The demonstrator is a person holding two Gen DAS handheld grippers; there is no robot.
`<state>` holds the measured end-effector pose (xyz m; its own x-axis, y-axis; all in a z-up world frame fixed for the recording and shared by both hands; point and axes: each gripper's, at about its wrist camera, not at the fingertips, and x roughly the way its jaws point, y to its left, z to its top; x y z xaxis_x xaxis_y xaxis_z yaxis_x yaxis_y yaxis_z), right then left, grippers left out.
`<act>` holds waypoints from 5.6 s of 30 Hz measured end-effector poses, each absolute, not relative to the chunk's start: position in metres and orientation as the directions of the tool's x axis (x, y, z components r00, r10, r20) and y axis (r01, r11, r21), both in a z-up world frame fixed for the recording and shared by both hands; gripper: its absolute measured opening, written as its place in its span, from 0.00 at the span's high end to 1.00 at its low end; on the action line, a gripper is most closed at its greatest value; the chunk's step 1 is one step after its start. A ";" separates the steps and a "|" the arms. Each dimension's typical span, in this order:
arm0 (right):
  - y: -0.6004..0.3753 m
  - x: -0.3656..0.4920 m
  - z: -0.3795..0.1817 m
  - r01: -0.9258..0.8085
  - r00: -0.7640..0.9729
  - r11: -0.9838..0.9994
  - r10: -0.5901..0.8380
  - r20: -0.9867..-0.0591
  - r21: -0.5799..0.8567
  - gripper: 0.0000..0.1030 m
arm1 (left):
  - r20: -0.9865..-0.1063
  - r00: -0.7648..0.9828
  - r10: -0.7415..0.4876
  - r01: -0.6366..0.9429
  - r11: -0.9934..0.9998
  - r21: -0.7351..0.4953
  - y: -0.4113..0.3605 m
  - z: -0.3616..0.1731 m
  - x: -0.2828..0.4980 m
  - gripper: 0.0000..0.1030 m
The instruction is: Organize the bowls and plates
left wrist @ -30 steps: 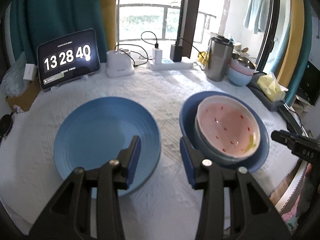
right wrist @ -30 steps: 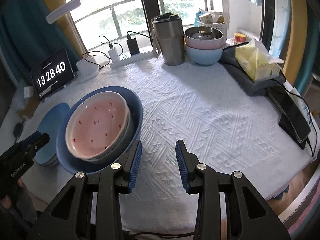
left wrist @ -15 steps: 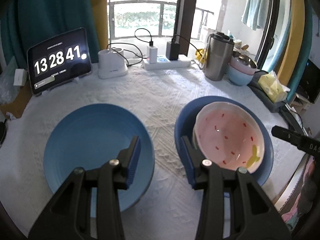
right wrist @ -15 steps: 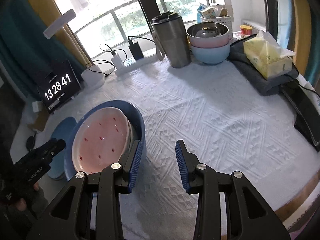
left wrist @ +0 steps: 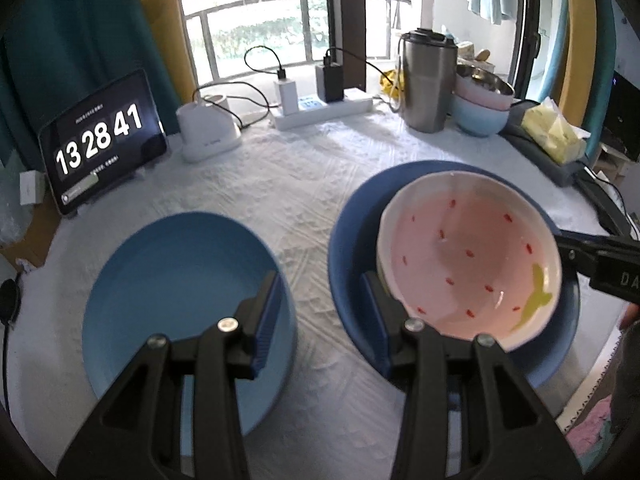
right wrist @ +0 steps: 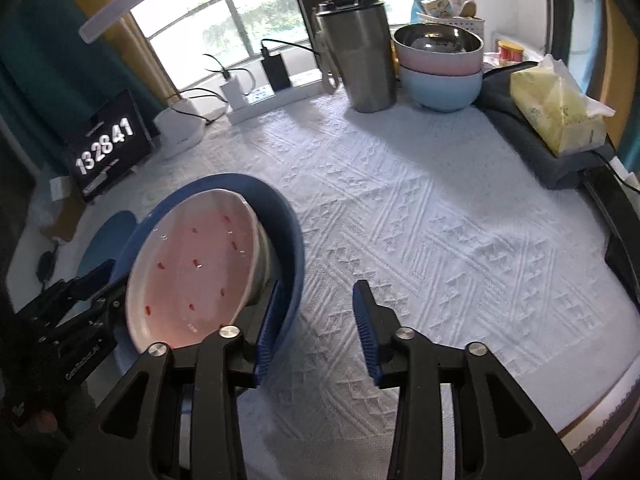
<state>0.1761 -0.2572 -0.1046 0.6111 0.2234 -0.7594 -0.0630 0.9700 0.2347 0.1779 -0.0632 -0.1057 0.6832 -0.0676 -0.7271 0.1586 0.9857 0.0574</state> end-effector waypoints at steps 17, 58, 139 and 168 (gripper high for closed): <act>-0.269 0.173 -0.121 0.044 0.666 0.941 0.223 -0.712 0.337 0.42 | -0.697 0.696 -0.172 0.129 0.985 -0.114 -0.047 -0.113 0.184 0.61; -0.238 0.148 -0.089 0.017 0.761 0.955 0.180 -0.623 0.298 0.89 | -0.616 0.746 -0.253 0.194 0.968 -0.162 -0.048 -0.092 0.158 0.88; -0.043 0.208 -0.083 -0.195 0.674 0.959 0.284 -0.682 0.206 0.90 | -0.600 0.797 -0.072 -0.079 0.972 -0.222 0.130 -0.095 0.159 0.87; -0.059 0.182 -0.075 -0.225 0.720 0.969 0.234 -0.653 0.100 0.48 | -0.517 0.856 0.026 -0.083 0.993 -0.087 0.119 -0.067 0.123 0.49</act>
